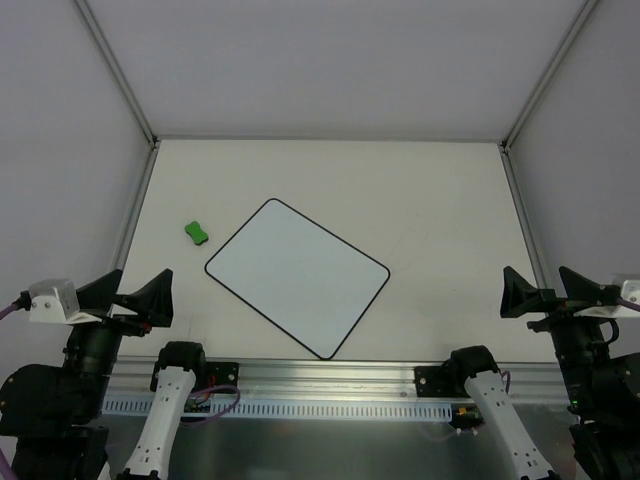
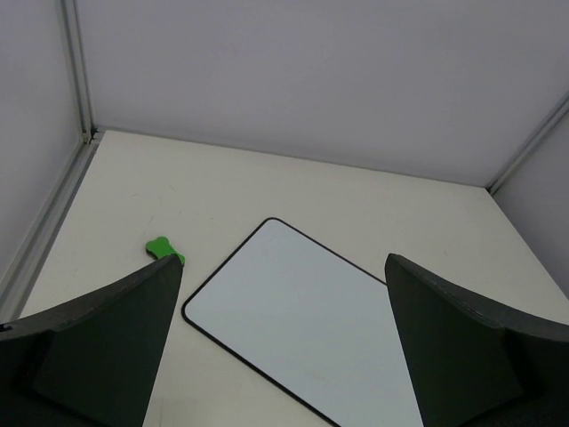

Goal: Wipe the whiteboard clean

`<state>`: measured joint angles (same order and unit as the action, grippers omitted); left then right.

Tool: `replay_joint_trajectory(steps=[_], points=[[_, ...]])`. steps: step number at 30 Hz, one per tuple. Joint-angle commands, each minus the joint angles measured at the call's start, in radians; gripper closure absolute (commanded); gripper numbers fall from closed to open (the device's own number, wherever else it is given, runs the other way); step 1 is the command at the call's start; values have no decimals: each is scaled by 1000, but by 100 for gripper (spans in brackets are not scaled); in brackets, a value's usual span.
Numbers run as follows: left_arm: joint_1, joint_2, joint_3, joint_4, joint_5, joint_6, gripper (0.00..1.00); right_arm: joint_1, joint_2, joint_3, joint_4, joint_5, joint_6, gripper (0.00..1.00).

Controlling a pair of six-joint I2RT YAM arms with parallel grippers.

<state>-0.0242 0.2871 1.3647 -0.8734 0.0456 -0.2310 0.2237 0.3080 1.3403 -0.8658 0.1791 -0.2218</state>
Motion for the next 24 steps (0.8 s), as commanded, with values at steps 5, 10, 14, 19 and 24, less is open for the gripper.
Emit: replay_joint_trajectory(steps=[5, 10, 14, 19, 24], points=[[-37, -16, 2, -68, -39, 10, 1, -4, -43, 8, -19, -23, -25, 1], [-45, -19, 13, -76, -39, -4, 1, -6, -63, 0, -18, -49, -42, 1], [-45, -22, 14, -75, -35, -4, 1, -4, -76, -16, -18, -44, -39, 1], [-54, -25, 7, -78, -39, 4, 1, -6, -69, -17, -15, -24, -42, 1], [-56, -37, -19, -78, -70, 1, 1, -6, -70, -38, 7, -35, -34, 1]])
